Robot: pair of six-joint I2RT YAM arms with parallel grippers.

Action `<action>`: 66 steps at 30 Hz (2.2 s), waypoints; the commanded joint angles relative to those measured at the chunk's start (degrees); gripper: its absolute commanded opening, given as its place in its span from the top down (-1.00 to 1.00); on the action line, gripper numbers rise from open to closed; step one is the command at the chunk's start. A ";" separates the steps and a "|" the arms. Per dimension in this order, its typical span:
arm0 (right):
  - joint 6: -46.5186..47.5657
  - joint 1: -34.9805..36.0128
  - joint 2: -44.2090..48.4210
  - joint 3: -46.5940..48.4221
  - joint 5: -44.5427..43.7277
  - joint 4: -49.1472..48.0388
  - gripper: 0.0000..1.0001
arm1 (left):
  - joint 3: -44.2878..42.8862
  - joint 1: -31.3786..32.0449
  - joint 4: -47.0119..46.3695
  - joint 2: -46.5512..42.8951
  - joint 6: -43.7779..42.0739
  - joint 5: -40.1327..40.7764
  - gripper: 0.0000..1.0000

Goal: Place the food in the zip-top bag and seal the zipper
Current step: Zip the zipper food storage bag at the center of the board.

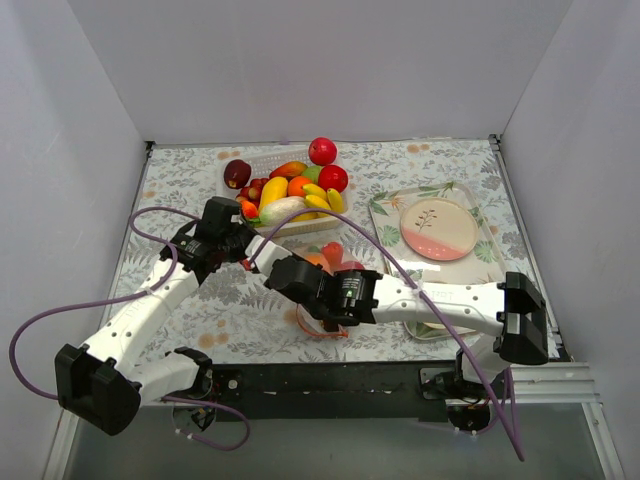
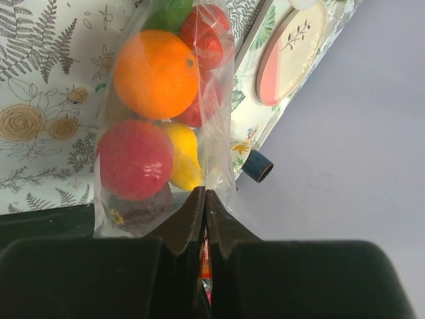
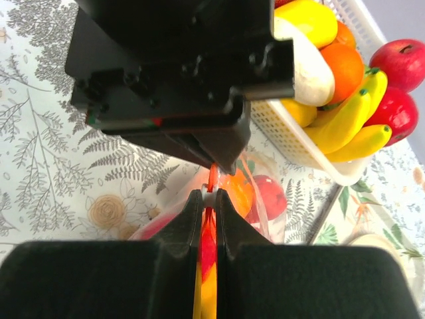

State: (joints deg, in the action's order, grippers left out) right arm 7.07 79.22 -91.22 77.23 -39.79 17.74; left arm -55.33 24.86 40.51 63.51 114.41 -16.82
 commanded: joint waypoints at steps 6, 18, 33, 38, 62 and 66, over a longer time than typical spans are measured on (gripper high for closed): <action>-8.21 0.32 7.63 -7.36 4.02 5.11 0.97 | -3.73 -1.66 0.09 0.12 23.14 2.93 1.00; -13.48 0.58 10.18 -6.66 5.34 11.70 0.97 | -6.63 -2.89 0.88 2.67 23.05 5.39 1.00; -21.13 2.43 15.98 -8.85 7.01 22.60 0.97 | -10.50 -4.91 2.03 6.19 22.79 6.71 1.00; -23.94 2.78 20.55 -9.91 7.45 26.38 0.97 | -11.64 -5.70 2.56 6.89 22.35 6.80 1.00; -28.43 2.87 31.98 -8.24 7.27 40.27 0.97 | -12.61 -8.60 3.61 8.13 19.71 7.06 1.00; -28.08 2.87 31.63 -7.62 6.84 40.27 0.97 | -11.47 -8.69 3.08 7.95 18.22 7.15 1.00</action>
State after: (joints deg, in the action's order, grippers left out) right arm -20.82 81.52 -60.73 66.87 -32.23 52.64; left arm -65.78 17.72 45.08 71.92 114.45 -14.00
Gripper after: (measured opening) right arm 0.101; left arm 0.009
